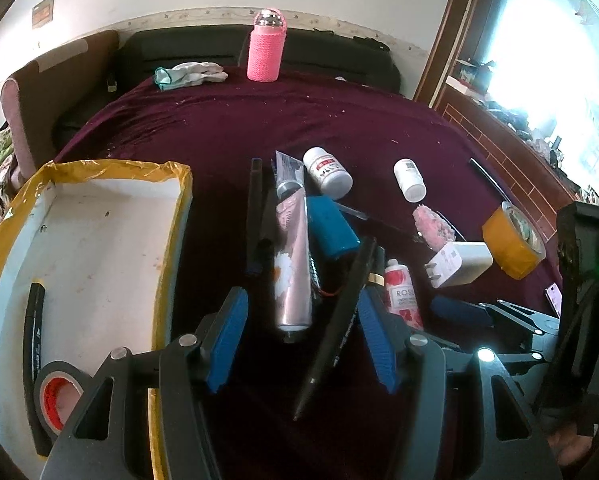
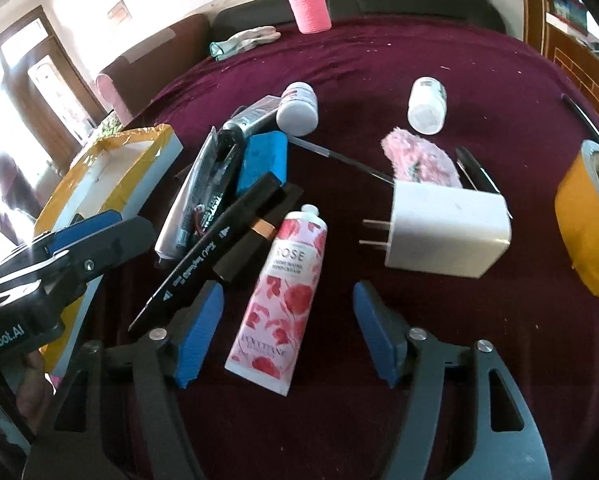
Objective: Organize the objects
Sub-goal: 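Move both tools back over the pile of items beside the tray, then grasp pink ROSE cream tube with right tool while left tool grasps a black marker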
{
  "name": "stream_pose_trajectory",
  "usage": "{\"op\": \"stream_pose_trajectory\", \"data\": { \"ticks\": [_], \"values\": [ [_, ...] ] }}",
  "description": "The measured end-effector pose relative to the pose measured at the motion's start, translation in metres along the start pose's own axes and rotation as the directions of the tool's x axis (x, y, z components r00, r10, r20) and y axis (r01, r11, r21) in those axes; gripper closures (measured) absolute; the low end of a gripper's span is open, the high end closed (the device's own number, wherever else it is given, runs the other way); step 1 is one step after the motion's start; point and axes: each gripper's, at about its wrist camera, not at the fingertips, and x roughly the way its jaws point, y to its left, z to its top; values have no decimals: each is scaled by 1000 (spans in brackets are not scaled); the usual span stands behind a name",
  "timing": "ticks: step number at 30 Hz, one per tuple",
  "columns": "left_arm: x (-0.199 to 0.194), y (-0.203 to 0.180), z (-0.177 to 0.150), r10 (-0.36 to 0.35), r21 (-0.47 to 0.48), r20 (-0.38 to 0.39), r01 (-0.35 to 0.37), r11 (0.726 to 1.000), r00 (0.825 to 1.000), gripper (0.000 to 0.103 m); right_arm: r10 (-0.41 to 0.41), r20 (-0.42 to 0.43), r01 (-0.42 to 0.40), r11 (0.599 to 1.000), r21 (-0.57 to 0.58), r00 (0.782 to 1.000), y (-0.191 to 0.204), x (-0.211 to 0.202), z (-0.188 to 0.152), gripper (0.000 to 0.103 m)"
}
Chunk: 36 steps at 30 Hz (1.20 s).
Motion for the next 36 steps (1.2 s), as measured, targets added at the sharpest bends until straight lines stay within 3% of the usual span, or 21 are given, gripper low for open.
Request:
{"op": "stream_pose_trajectory", "data": {
  "ticks": [5, 14, 20, 23, 26, 28, 29, 33, 36],
  "values": [
    [-6, 6, 0, 12, -17, 3, -12, 1000, 1000, 51, 0, 6, 0, 1000, 20, 1000, 0, -1, 4, 36],
    [-15, 7, -12, -37, -63, -29, 35, 997, 999, 51, 21, 10, -22, 992, 124, 1000, -17, -20, -6, 36],
    [-22, 7, -15, 5, -62, -36, -7, 998, 999, 51, 14, -34, -11, 997, 72, 999, 2, -6, -1, 36],
    [-27, 7, -17, 14, -59, -34, -16, 998, 999, 51, -70, -37, 70, 997, 19, 997, 16, 1, 0, 39],
    [-27, 3, -19, 20, -36, -46, -22, 999, 999, 51, -170, -30, 168, 984, -56, 985, 25, 6, -3, 54],
    [-22, -3, -19, 15, -4, -59, -15, 1000, 998, 51, -194, -25, 191, 978, -84, 981, 27, 4, -7, 71],
    [-18, -7, -18, 7, 14, -71, -6, 1000, 997, 51, -202, -22, 200, 977, -79, 979, 24, 2, -9, 74],
    [5, -19, -14, -39, 42, -120, 44, 998, 992, 52, -145, -34, 145, 989, 6, 989, 1, -10, -14, 74],
    [21, -29, -14, -34, 77, -147, 46, 996, 988, 52, -88, -33, 90, 995, 47, 996, -10, -15, -16, 74]
  ]
}}
